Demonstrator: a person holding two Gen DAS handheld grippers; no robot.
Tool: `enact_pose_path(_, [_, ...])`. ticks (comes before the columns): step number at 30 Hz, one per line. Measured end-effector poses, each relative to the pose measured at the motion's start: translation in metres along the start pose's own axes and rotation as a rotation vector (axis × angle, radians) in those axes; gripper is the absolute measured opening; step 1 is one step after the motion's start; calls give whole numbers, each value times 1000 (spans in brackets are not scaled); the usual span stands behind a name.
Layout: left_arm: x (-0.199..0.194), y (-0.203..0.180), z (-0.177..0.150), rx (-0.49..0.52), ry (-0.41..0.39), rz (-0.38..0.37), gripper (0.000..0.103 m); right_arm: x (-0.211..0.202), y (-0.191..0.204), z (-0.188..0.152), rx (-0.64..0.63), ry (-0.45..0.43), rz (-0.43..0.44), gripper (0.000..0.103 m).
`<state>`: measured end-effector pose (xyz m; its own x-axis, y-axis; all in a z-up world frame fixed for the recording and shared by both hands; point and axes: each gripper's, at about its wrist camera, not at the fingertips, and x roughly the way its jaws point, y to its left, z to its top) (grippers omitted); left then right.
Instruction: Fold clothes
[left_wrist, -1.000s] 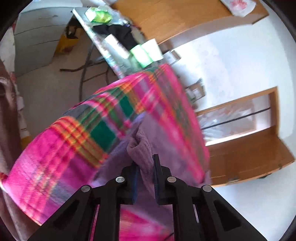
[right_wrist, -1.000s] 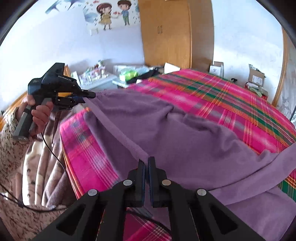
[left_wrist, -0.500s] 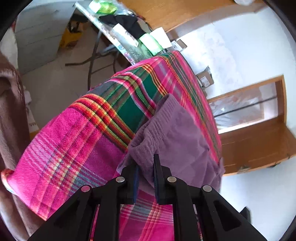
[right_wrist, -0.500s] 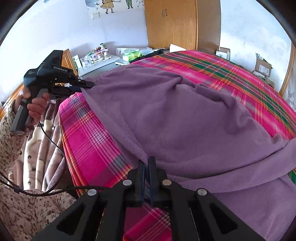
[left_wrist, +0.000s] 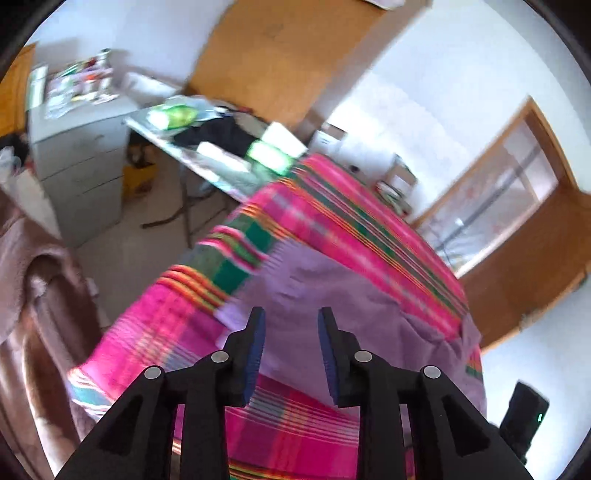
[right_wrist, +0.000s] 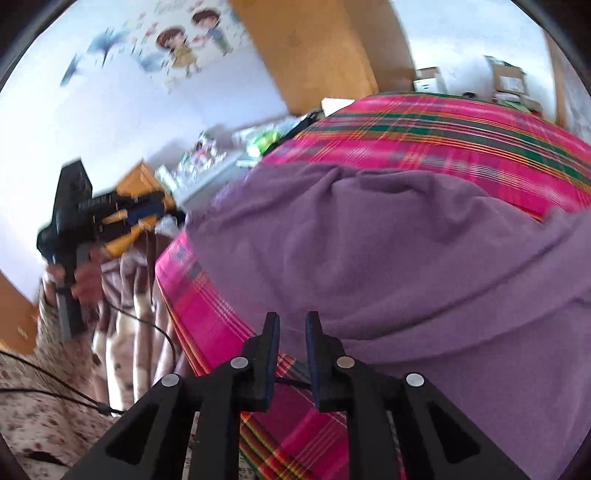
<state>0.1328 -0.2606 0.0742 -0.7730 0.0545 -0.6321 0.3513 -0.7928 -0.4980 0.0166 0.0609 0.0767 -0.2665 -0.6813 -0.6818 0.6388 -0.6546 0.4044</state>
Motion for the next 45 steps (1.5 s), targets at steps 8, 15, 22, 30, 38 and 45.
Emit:
enact_pose_path(8, [24, -45, -15, 99, 107, -113, 30, -64, -23, -22, 130, -157, -87, 15])
enact_pose_path(15, [45, -63, -29, 119, 182, -165, 31, -124, -28, -40, 152, -187, -276, 15])
enact_pose_path(22, [63, -66, -39, 119, 212, -170, 31, -171, -43, -82, 256, -201, -442, 22])
enact_pose_path(30, [89, -82, -50, 150, 281, -190, 30, -121, -83, -93, 443, -234, -404, 25])
enact_pose_path(38, [96, -76, -57, 140, 290, -189, 31, -89, -70, -54, 322, -278, -336, 25])
enact_pose_path(45, [100, -74, -52, 170, 256, -176, 31, -66, -72, -36, 289, -247, -311, 25])
